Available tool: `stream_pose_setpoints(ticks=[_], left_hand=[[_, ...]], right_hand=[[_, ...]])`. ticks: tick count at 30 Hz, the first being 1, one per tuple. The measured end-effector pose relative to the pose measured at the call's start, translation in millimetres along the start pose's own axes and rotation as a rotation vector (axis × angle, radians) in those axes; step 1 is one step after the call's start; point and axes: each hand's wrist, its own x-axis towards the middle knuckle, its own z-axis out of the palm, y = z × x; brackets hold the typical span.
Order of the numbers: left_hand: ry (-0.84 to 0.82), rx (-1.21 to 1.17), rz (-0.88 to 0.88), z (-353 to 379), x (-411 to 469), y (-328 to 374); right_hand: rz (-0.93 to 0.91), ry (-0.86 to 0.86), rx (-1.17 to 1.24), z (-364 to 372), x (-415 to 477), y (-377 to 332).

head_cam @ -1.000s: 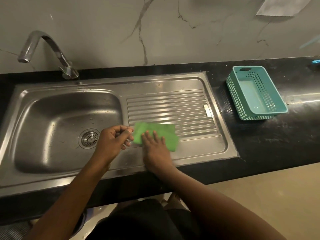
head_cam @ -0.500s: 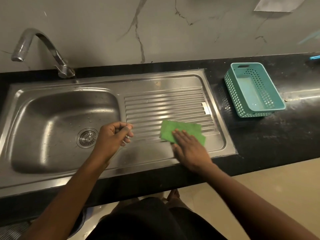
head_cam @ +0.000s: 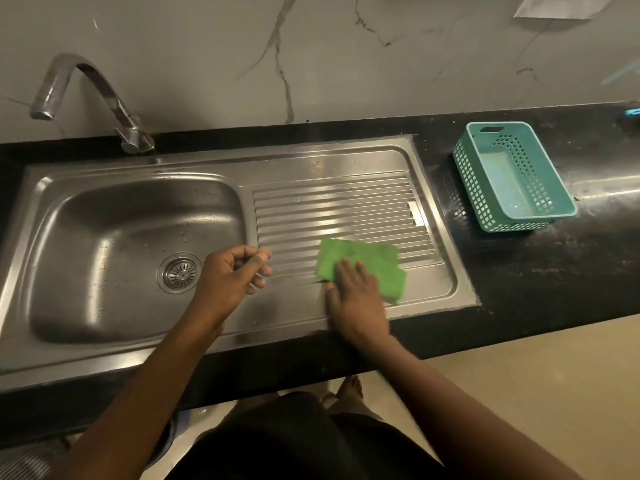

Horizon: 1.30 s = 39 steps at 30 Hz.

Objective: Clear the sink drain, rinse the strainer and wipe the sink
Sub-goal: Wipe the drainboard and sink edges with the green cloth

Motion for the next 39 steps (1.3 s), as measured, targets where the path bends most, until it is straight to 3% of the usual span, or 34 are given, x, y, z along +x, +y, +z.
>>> stream_pose_setpoints(ticks=[6,13,19,24,27,32,39], left_hand=[[0.016,-0.011,0.004,-2,2,3],[-0.008,0.016,0.02,6,4,2],[0.004,0.012,0.027,8,5,7],[0.0,0.022,0.021,3,2,0],[0.002,0.016,0.01,3,3,-3],[0.006,0.004,0.017,2,2,-8],[-0.004,0.005,0.046,3,-2,-6]], right_hand=[[-0.252,-0.201,-0.097,50,3,-79],[-0.493,-0.264,-0.22,43,-13,-50],[-0.394,-0.216,-0.234,10,-18,1],[-0.066,-0.072,-0.213,-48,-18,101],[0.042,-0.026,-0.23,-69,-13,131],[0.182,0.043,-0.071,-33,-14,80],[-0.129,-0.12,-0.098,39,-25,-32]])
